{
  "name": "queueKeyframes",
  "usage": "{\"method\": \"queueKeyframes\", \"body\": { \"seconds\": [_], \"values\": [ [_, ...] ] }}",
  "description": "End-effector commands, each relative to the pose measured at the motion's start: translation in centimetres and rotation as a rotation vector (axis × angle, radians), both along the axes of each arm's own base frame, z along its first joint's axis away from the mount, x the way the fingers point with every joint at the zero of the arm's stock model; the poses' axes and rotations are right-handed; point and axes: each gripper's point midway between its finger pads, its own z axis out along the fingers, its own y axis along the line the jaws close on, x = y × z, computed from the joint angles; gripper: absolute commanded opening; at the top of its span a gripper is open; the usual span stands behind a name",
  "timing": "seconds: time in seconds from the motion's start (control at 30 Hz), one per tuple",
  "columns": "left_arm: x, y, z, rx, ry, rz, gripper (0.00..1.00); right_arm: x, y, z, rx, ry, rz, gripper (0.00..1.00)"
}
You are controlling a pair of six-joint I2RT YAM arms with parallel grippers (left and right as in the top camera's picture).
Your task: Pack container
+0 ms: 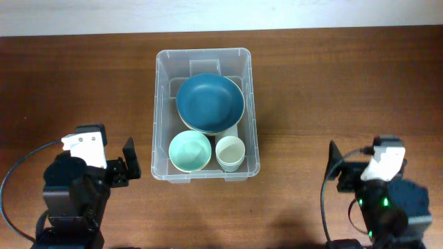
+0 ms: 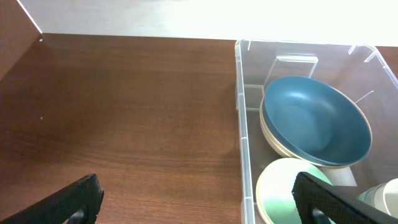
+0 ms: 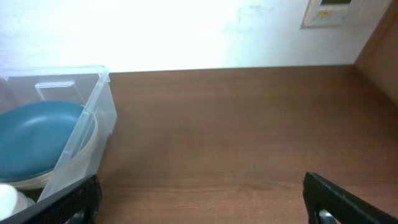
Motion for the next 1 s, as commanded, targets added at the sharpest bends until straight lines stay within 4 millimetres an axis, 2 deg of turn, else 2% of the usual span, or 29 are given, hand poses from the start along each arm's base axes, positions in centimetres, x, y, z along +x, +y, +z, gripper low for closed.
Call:
{"method": "queueKeyframes", "body": {
  "seconds": [0.0, 0.2, 0.3, 0.73, 0.8, 0.97],
  "values": [
    [0.0, -0.2, -0.3, -0.017, 0.002, -0.004, 1.00, -1.5, -0.1, -1.0, -0.024, -0.061, 0.006, 0.99],
    [0.0, -0.2, -0.3, -0.017, 0.002, -0.004, 1.00, -2.6, 0.1, -4.4, -0.017, -0.160, 0.018, 0.99],
    [0.0, -0.2, -0.3, -0.017, 0.002, -0.004, 1.00, -1.5, 0.8, -5.8, -0.006, -0.171, 0.058, 0.99],
    [0.0, -0.2, -0.3, -0.017, 0.002, -0.004, 1.00, 1.4, -0.6, -6.0, -0.018, -0.386, -0.011, 0.99],
    [0.0, -0.2, -0.3, -0.017, 0.002, -0.004, 1.00, 1.6, -0.6, -6.4, -0.022, -0.397, -0.010, 0.99],
    [0.0, -0.2, -0.3, -0.017, 0.002, -0.004, 1.00, 2.3, 0.0, -9.5, -0.015, -0.352, 0.027, 0.99]
  ]
}}
